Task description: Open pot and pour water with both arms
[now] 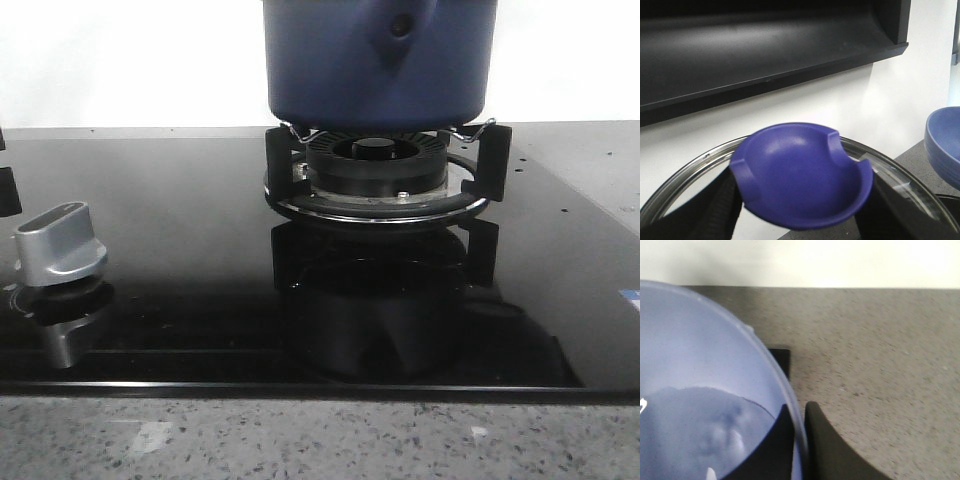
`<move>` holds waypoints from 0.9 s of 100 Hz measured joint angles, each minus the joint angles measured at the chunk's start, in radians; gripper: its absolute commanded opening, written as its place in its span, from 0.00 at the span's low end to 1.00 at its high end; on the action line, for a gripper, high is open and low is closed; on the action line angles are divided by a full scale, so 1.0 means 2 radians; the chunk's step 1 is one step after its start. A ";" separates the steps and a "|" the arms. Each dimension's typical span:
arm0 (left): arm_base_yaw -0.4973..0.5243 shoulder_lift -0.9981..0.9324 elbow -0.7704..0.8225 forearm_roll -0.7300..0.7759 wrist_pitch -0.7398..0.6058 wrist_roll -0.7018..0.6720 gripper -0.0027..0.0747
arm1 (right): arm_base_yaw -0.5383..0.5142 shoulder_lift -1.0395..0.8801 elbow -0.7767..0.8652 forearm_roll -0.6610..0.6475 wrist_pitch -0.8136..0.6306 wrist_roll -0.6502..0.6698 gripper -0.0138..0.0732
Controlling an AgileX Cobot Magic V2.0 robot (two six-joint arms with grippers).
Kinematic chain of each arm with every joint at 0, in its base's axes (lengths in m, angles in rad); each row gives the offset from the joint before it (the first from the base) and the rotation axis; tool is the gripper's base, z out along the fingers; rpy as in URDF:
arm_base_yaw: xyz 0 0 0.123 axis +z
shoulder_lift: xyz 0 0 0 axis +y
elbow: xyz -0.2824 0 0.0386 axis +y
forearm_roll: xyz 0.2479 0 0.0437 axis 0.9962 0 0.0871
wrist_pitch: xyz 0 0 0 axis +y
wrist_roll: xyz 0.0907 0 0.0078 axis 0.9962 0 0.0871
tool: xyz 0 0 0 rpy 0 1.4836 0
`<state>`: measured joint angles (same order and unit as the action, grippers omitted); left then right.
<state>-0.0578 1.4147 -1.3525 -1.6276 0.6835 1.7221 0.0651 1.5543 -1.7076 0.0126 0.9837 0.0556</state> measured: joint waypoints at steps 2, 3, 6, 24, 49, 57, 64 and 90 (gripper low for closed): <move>0.000 0.000 0.000 0.000 0.000 0.000 0.39 | 0.005 0.000 -0.002 0.000 -0.001 0.000 0.08; 0.000 0.000 0.000 0.000 0.000 0.000 0.39 | 0.008 0.000 -0.002 0.000 -0.003 0.000 0.08; 0.000 0.000 0.000 0.000 0.000 0.000 0.39 | 0.014 0.000 -0.003 0.000 -0.005 0.000 0.08; 0.000 0.000 0.000 0.000 0.000 0.000 0.39 | 0.047 0.000 -0.004 0.000 -0.036 -0.001 0.08; 0.000 0.000 0.000 0.000 -0.002 0.000 0.39 | 0.078 0.013 -0.003 0.001 -0.100 -0.002 0.08; 0.000 0.000 0.000 0.000 -0.002 0.000 0.39 | 0.083 0.016 0.011 0.001 -0.133 -0.003 0.08; 0.000 0.000 0.000 0.000 -0.002 0.000 0.39 | 0.087 0.017 0.030 0.001 -0.169 -0.010 0.08; 0.000 0.000 0.000 0.000 -0.004 0.000 0.39 | 0.109 0.001 0.139 -0.006 -0.351 -0.045 0.08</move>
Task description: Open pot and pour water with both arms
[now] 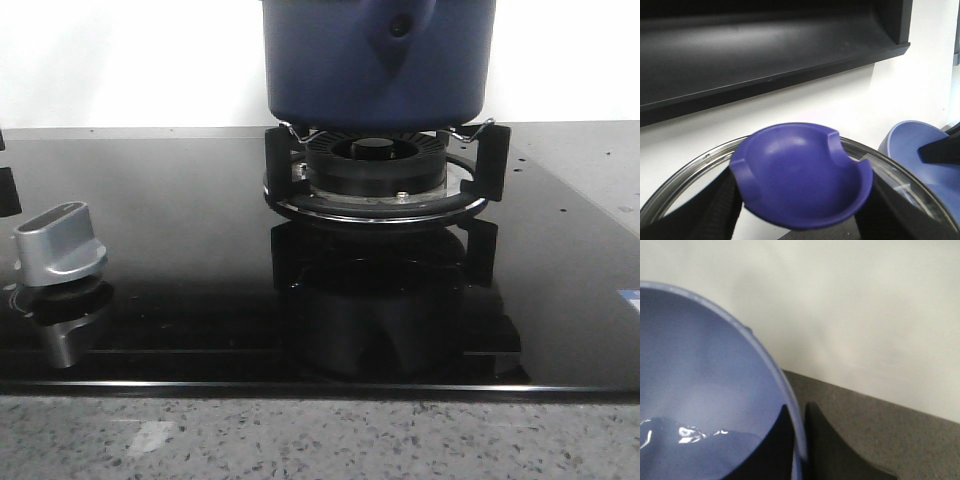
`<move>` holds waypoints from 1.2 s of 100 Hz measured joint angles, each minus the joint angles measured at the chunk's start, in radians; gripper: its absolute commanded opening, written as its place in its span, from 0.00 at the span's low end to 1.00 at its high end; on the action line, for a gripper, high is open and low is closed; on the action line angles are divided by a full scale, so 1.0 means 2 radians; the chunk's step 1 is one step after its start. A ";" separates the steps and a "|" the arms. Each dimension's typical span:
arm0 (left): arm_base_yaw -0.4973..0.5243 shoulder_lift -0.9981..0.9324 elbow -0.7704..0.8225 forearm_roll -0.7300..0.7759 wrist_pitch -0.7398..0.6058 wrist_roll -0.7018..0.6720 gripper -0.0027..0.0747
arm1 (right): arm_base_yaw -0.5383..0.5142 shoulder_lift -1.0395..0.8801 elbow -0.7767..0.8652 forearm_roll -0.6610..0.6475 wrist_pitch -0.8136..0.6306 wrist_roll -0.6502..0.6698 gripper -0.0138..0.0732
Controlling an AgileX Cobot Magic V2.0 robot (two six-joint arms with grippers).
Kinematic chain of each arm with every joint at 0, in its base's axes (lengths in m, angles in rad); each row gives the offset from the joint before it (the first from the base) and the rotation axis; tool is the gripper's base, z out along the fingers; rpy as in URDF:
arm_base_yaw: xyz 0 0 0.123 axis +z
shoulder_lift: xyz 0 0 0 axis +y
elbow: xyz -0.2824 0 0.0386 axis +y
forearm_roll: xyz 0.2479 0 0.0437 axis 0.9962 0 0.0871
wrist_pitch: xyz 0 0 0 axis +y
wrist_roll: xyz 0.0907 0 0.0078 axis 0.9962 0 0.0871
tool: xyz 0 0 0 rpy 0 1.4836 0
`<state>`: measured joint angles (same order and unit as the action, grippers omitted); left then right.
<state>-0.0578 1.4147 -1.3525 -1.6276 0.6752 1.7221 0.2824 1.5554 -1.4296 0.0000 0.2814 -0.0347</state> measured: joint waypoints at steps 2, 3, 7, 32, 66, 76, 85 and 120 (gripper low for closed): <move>0.000 0.000 0.000 0.000 0.000 0.000 0.39 | 0.001 -0.003 0.008 0.000 -0.015 -0.001 0.08; 0.000 0.000 0.000 -0.001 0.000 0.000 0.39 | 0.001 -0.003 0.010 0.000 -0.020 -0.001 0.08; 0.000 0.000 0.000 -0.001 0.000 0.000 0.39 | 0.001 -0.007 0.024 -0.004 -0.051 -0.002 0.08; 0.000 0.000 0.000 -0.001 -0.001 0.000 0.39 | 0.001 -0.015 0.087 -0.047 -0.212 -0.005 0.08; 0.000 0.000 0.000 -0.001 -0.002 0.000 0.39 | 0.001 -0.016 0.109 -0.055 -0.292 -0.006 0.08; 0.000 0.000 0.000 -0.001 -0.002 0.000 0.39 | 0.001 -0.016 0.109 -0.055 -0.300 -0.006 0.08; 0.000 0.000 0.000 -0.001 -0.002 0.000 0.39 | 0.001 -0.016 0.116 -0.055 -0.324 -0.006 0.08; 0.000 0.000 0.000 -0.001 -0.002 0.000 0.39 | 0.001 -0.016 0.199 -0.056 -0.505 -0.006 0.08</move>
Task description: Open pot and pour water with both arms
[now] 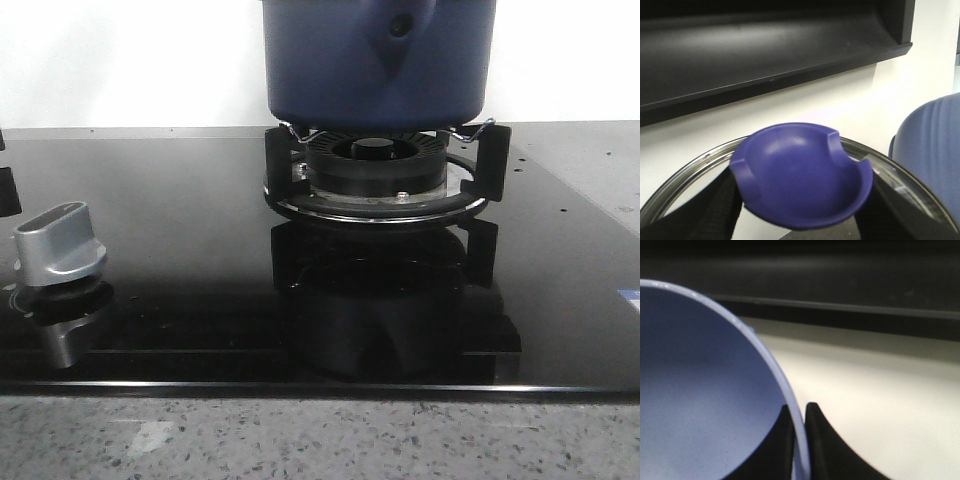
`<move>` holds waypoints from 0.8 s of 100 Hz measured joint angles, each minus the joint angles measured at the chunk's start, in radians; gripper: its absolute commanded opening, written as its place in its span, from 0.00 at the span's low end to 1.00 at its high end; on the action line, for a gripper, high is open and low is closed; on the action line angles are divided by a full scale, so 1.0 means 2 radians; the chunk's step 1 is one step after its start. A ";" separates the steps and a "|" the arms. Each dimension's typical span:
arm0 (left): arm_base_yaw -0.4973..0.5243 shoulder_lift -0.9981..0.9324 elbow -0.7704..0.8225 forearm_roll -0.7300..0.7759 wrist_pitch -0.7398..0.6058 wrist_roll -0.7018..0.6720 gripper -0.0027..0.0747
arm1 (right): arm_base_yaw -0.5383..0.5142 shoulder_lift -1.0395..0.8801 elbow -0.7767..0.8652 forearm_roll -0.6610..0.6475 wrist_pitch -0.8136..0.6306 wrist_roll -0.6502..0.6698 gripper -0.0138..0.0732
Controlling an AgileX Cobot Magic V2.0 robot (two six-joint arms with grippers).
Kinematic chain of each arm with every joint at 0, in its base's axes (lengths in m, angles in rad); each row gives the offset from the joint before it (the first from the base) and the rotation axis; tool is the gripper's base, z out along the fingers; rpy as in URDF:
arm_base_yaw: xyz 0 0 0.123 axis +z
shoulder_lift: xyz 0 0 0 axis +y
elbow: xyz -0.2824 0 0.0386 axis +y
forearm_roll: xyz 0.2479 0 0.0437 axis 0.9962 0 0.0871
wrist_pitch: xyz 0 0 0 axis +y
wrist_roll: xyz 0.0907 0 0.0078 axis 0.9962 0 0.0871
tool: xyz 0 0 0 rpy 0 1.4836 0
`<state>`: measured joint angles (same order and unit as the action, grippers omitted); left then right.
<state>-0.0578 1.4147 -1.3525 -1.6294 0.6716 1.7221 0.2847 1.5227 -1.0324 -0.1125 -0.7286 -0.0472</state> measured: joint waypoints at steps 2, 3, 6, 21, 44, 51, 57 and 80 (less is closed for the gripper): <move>0.000 0.000 0.000 0.000 0.000 0.000 0.39 | 0.000 0.000 0.003 0.000 -0.008 0.000 0.08; 0.000 0.000 0.000 0.000 0.000 0.000 0.39 | 0.000 0.000 0.004 -0.001 -0.014 0.000 0.08; 0.000 0.000 0.000 0.000 0.000 0.000 0.39 | 0.000 0.000 0.009 -0.001 -0.025 0.000 0.08; 0.000 0.000 0.000 0.000 0.000 0.000 0.39 | 0.000 -0.001 0.020 -0.001 -0.080 0.000 0.08; 0.000 0.000 0.000 0.000 0.000 0.000 0.39 | 0.000 -0.001 0.023 -0.002 -0.147 0.000 0.08; 0.000 0.000 0.000 0.000 0.000 0.000 0.39 | 0.000 -0.001 0.023 -0.002 -0.161 0.000 0.08; 0.000 0.000 0.000 0.000 0.000 0.000 0.39 | 0.000 -0.001 0.023 -0.002 -0.167 0.000 0.08; 0.000 0.000 0.000 0.000 0.000 0.000 0.39 | 0.000 -0.001 0.023 -0.002 -0.180 0.000 0.08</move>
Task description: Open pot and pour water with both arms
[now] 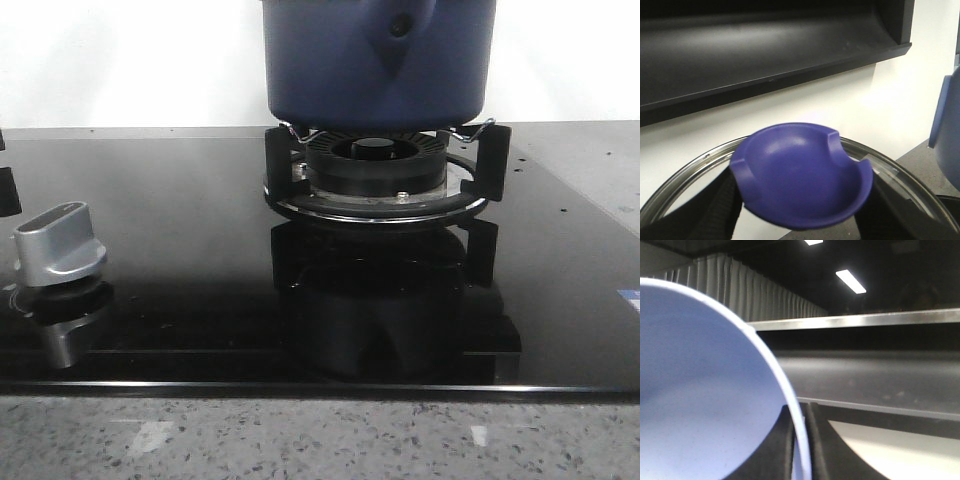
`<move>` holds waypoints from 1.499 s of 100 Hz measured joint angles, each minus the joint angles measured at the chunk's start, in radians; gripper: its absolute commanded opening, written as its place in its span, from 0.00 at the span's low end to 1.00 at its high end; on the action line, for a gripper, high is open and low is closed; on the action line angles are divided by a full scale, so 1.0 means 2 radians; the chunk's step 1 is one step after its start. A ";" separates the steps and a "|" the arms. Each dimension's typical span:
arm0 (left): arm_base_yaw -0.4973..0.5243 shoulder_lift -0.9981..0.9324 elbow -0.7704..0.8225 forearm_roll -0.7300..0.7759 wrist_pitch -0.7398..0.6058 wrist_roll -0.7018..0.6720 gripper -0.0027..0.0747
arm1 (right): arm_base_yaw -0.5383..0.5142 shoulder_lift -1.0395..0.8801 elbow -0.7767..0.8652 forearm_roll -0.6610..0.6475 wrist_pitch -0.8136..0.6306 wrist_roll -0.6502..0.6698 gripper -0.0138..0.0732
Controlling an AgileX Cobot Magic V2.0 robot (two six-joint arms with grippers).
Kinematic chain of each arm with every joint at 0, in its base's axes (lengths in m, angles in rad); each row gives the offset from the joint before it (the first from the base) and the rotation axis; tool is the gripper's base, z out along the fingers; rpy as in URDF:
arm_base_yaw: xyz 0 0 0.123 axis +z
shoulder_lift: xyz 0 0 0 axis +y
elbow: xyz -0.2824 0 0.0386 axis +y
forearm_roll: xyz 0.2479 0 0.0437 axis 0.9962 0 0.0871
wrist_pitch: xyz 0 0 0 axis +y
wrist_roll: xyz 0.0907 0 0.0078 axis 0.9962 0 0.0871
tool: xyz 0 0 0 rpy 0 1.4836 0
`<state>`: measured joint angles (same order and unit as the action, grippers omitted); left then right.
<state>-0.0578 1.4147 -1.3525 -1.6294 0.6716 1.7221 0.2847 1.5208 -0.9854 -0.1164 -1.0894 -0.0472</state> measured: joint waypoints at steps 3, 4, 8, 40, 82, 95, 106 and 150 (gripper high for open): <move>0.000 0.000 0.000 0.000 0.000 0.000 0.39 | 0.000 0.000 0.000 0.000 -0.001 0.000 0.08; 0.000 0.000 0.000 0.000 0.000 0.000 0.39 | 0.000 0.000 0.000 0.000 -0.001 0.000 0.08; 0.000 0.000 0.000 -0.001 0.000 0.000 0.39 | 0.000 0.000 0.000 0.000 -0.002 0.000 0.08; 0.000 0.000 0.000 -0.001 0.001 0.000 0.39 | 0.000 0.000 0.000 0.000 -0.012 0.000 0.08; 0.000 0.000 0.000 -0.001 0.001 0.000 0.39 | 0.000 0.000 0.000 0.000 -0.013 0.000 0.08; 0.000 0.000 0.000 -0.001 0.001 0.000 0.39 | 0.000 0.000 0.000 0.000 -0.013 0.000 0.08; 0.000 0.000 0.000 -0.001 0.001 0.000 0.39 | 0.000 0.000 0.000 0.000 -0.013 0.000 0.08; 0.000 0.000 0.000 -0.001 0.001 -0.001 0.39 | 0.000 0.000 0.000 0.000 -0.013 0.000 0.08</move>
<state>-0.0578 1.4147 -1.3525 -1.6312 0.6733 1.7198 0.2847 1.5208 -0.9854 -0.1164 -1.1152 -0.0472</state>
